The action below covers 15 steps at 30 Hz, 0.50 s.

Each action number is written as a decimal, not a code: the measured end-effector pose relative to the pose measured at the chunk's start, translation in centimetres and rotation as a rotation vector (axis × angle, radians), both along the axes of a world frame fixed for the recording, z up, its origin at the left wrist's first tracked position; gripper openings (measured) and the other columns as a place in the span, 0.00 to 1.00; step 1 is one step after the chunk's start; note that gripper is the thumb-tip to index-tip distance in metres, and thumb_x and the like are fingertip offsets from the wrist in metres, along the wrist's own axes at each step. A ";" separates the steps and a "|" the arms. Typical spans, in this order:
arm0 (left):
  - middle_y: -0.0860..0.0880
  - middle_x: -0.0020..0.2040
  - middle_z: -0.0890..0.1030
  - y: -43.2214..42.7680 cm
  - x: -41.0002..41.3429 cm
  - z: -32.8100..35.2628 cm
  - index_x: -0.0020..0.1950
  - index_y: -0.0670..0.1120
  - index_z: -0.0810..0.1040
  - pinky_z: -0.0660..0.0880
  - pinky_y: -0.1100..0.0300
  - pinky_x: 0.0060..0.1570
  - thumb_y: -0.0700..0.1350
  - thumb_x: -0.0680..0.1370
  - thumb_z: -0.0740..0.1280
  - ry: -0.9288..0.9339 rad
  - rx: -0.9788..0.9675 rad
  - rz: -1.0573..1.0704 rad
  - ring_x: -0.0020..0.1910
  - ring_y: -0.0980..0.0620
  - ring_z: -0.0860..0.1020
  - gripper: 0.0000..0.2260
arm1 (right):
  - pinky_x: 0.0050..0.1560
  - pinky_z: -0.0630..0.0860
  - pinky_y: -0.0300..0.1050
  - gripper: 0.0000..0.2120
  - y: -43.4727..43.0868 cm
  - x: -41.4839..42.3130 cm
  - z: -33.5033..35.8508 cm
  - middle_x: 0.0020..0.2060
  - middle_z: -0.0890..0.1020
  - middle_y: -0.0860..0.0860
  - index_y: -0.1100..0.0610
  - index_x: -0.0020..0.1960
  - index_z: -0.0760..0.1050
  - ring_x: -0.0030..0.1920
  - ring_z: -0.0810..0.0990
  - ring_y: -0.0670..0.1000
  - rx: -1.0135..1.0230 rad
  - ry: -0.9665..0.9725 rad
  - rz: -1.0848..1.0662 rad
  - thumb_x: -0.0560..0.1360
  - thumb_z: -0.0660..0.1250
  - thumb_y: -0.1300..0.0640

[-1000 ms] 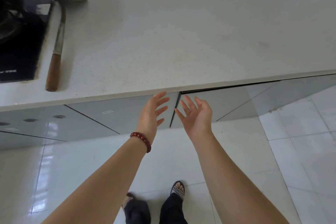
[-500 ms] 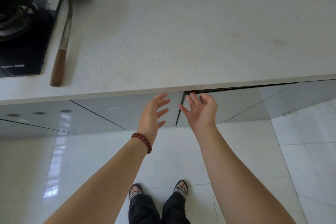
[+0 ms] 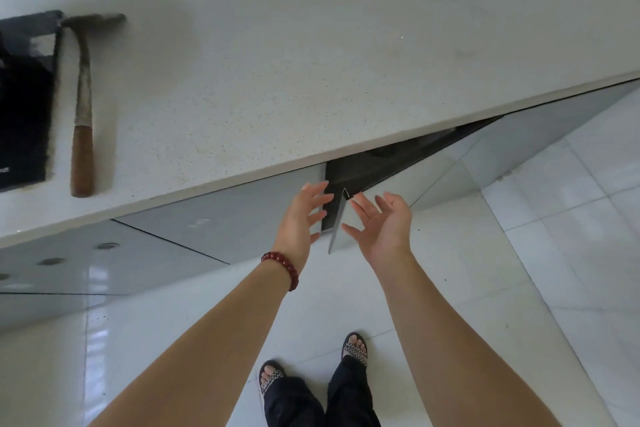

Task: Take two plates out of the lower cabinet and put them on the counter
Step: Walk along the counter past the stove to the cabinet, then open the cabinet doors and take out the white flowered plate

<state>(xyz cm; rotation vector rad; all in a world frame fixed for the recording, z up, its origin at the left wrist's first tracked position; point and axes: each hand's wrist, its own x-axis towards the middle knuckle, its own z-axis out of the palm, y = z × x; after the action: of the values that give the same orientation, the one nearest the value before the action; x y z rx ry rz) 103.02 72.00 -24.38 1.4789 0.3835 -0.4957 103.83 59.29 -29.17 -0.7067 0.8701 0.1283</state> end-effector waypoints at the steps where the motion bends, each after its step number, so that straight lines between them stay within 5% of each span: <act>1: 0.52 0.65 0.74 0.1 -0.2 -0.1 0.67 0.54 0.70 0.64 0.51 0.62 0.57 0.80 0.46 -0.012 0.007 -0.035 0.66 0.49 0.69 0.21 | 0.58 0.70 0.63 0.21 -0.1 -0.5 0.0 0.56 0.80 0.57 0.55 0.67 0.64 0.59 0.76 0.54 -0.018 0.007 -0.009 0.76 0.56 0.51; 7: 0.56 0.63 0.72 0.4 -1.6 -0.8 0.64 0.61 0.67 0.57 0.45 0.69 0.61 0.78 0.41 -0.067 0.064 -0.254 0.66 0.52 0.66 0.21 | 0.62 0.65 0.65 0.21 -1.1 -3.6 0.3 0.59 0.78 0.58 0.56 0.67 0.64 0.59 0.75 0.56 -0.064 0.002 -0.059 0.78 0.53 0.47; 15: 0.57 0.62 0.72 -1.1 -3.6 -0.8 0.63 0.61 0.68 0.60 0.50 0.65 0.61 0.78 0.42 -0.070 0.073 -0.356 0.62 0.55 0.67 0.21 | 0.65 0.61 0.65 0.22 -2.9 -6.8 0.1 0.61 0.77 0.60 0.57 0.66 0.66 0.63 0.71 0.58 -0.060 -0.005 -0.109 0.78 0.50 0.46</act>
<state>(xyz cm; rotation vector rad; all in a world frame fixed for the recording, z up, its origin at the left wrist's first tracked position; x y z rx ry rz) 99.37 70.91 -25.21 1.6391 0.0819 -0.7156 97.08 56.43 -29.03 -0.7132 0.9083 0.0026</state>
